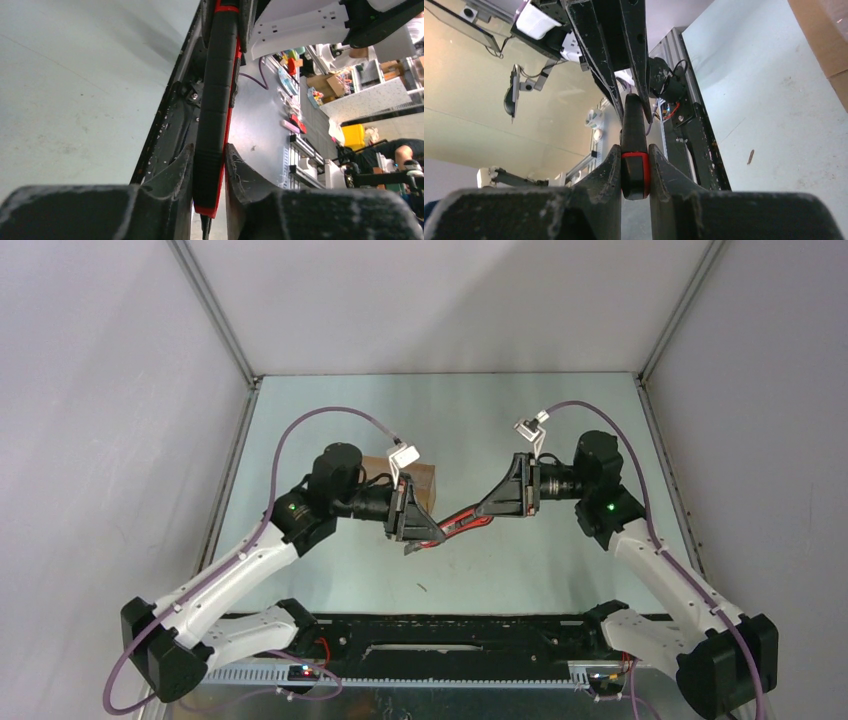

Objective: Unpack the express box
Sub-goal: Cut the express box at the center of the board.

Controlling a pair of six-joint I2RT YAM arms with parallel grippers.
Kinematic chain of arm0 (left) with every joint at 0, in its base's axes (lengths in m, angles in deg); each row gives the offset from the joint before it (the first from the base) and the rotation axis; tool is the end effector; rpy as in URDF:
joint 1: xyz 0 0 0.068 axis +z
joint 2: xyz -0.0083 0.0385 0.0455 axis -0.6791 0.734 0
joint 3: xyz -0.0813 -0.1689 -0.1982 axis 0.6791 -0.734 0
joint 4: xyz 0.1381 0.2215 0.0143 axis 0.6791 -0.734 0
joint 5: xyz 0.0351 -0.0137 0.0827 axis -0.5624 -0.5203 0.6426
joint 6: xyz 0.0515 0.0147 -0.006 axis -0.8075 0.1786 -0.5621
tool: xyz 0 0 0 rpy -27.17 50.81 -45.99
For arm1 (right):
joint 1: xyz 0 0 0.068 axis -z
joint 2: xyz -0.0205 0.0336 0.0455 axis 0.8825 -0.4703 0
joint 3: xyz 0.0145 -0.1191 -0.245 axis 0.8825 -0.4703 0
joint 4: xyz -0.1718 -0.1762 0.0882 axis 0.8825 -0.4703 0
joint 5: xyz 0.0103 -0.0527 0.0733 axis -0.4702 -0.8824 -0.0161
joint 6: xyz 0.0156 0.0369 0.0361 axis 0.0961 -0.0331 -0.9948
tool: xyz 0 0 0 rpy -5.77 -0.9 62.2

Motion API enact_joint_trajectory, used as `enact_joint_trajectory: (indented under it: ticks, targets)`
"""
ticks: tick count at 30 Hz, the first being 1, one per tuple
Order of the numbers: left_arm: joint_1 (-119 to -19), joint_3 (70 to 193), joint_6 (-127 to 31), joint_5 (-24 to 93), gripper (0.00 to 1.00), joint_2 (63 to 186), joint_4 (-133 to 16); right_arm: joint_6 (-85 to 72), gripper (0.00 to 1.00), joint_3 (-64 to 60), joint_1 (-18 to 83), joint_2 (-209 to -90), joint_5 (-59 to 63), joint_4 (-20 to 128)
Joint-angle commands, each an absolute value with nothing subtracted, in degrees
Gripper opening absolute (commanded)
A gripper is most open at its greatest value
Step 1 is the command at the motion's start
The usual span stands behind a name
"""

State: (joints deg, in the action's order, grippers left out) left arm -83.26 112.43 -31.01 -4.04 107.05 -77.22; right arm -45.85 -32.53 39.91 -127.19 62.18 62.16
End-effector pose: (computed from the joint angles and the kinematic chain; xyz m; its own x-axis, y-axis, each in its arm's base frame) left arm 0.1522 -0.1640 0.3397 -0.7053 0.1739 -0.6873 0.7089 0.1856 -0.6805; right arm 0.1945 0.1143 0.3290 -0.7907 -0.0280 -0.6115 -0.6122 0.0331 0.7900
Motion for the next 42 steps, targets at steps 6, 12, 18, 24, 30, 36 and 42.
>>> enact_joint_trajectory:
  ticks: [6,12,18,24,30,36,42]
  targets:
    - [-84.65,110.31,-23.54,-6.23,0.11,108.02,-65.71,-45.13,0.0,-29.2,37.86,-128.26,56.09,63.36]
    - [-84.66,111.04,-21.81,-5.86,0.0,108.42,-63.67,-41.14,0.22,-29.2,37.53,-127.66,52.9,57.25]
    - [-84.66,109.23,-18.08,-4.43,0.0,108.13,-57.58,-52.53,0.65,-33.09,37.53,-125.3,44.3,68.65]
    - [-84.66,110.54,-15.77,-0.41,0.0,111.3,-56.68,-59.88,0.75,-39.36,32.69,-122.28,33.17,79.21]
    - [-84.74,111.38,-12.31,-0.22,0.0,115.31,-52.75,-62.49,0.66,-43.65,26.95,-120.97,21.6,86.1]
    - [-84.7,111.87,-10.11,0.0,0.0,116.66,-51.08,-62.67,0.21,-45.4,22.47,-121.31,12.79,88.2]
    - [-84.72,110.02,-10.66,-0.18,0.46,114.11,-52.4,-62.92,0.0,-46.32,24.18,-120.11,10.82,87.2]
